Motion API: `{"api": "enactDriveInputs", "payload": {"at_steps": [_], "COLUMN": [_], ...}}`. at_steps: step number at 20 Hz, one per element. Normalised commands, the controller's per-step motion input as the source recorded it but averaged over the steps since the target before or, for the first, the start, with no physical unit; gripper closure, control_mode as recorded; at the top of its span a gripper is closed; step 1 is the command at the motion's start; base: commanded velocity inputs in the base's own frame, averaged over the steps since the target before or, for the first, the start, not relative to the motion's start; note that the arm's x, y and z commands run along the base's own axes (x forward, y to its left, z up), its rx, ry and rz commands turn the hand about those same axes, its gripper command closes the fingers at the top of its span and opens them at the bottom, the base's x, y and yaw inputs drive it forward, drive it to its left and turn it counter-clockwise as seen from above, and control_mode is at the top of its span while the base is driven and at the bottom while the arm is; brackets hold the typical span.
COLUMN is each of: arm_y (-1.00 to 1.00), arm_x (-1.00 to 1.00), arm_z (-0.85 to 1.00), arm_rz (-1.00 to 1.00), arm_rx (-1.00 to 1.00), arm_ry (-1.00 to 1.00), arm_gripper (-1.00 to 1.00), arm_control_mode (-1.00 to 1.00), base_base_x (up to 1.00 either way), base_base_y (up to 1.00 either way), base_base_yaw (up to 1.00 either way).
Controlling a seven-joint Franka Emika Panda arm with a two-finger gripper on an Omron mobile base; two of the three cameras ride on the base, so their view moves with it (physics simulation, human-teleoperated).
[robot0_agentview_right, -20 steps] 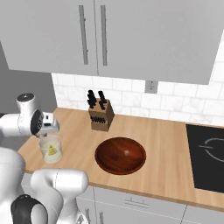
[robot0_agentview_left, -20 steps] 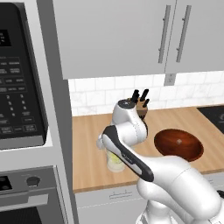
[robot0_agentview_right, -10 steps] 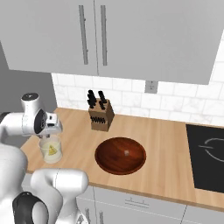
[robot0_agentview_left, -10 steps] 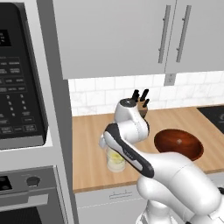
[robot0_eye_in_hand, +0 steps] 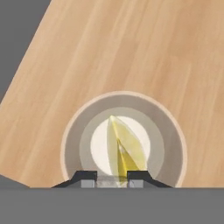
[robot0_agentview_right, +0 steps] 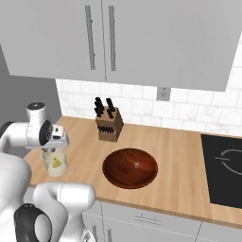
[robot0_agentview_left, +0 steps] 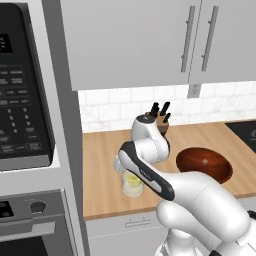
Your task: Grab a lemon wedge from the fridge and one ice cube from the ice bowl, and put them in the glass of lemonade.
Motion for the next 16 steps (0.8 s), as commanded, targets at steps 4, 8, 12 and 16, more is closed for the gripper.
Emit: {"api": "enactDriveInputs", "payload": {"at_steps": [4,8,12,16], "arm_y": [-0.01,0.0,0.0,0.0], "arm_x": [0.0,0.04,0.0,0.14], "arm_z": [0.0,0.03,0.08,0.0], "arm_rz": [-0.05,-0.04,-0.04,-0.03], "arm_rx": [0.0,0.0,0.0,-0.01], "arm_ry": [0.05,0.02,0.0,0.0], "arm_gripper": [1.0,1.0,1.0,1.0], "arm_control_mode": [-1.0,-1.0,-1.0,-1.0], "base_base_x": [0.0,0.0,0.0,0.0], "base_base_y": [0.0,0.0,0.0,0.0], "base_base_yaw": [0.0,0.0,0.0,0.0]}}
